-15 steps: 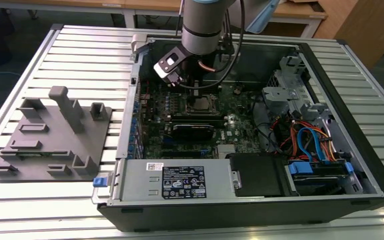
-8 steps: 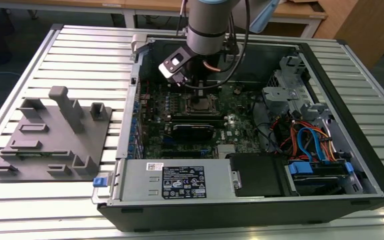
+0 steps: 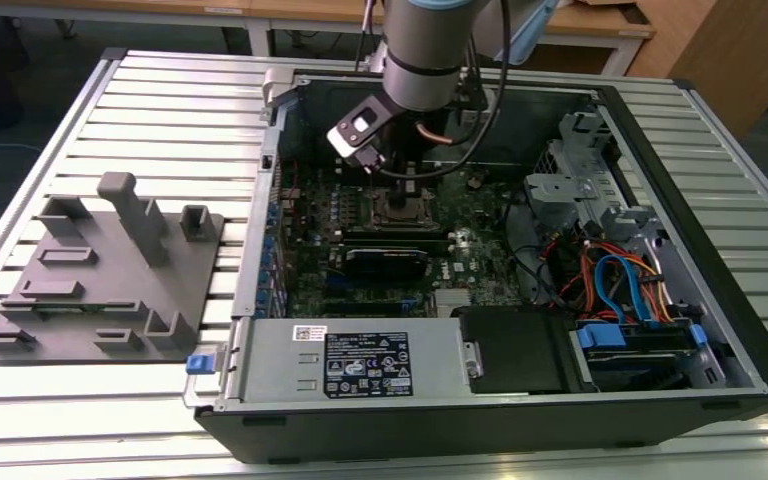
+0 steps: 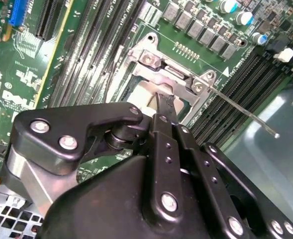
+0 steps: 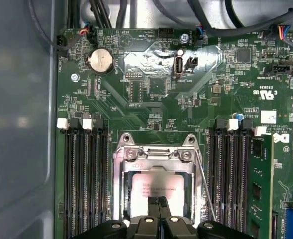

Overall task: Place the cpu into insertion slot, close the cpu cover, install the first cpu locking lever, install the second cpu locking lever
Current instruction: 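Close the cpu cover, then install the first cpu locking lever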

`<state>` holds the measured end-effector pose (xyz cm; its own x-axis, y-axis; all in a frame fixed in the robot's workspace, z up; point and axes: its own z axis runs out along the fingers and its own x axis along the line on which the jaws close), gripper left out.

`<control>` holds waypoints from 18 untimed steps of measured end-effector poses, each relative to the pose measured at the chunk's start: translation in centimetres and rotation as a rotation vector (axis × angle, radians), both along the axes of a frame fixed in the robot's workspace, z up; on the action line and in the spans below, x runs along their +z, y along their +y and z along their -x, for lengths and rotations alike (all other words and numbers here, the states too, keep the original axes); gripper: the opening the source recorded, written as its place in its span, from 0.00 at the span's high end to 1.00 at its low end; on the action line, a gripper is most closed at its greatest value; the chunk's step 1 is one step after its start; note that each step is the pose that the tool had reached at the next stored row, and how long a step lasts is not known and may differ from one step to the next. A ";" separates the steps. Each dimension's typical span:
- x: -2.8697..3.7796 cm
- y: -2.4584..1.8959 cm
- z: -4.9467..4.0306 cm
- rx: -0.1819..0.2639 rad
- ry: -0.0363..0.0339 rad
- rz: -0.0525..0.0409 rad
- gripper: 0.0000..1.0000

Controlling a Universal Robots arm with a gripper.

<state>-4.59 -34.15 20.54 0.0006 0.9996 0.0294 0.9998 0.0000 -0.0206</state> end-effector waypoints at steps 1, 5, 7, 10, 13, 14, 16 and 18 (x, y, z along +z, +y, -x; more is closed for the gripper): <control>0.00 -0.11 -0.01 -0.001 0.0000 -0.0001 0.90; -0.01 -0.44 -0.10 -0.005 -0.0001 -0.0002 0.90; 0.00 -0.44 -0.10 -0.006 0.0000 0.0000 0.90; 0.00 -0.44 -0.10 -0.006 0.0000 0.0000 0.90; 0.00 -0.44 -0.11 -0.006 -0.0001 -0.0003 0.90; 0.05 -0.44 -0.11 -0.006 0.0001 0.0001 0.90; 0.16 -0.44 -0.11 -0.006 0.0000 -0.0002 0.90; 0.30 -0.44 -0.11 -0.006 0.0000 -0.0002 0.90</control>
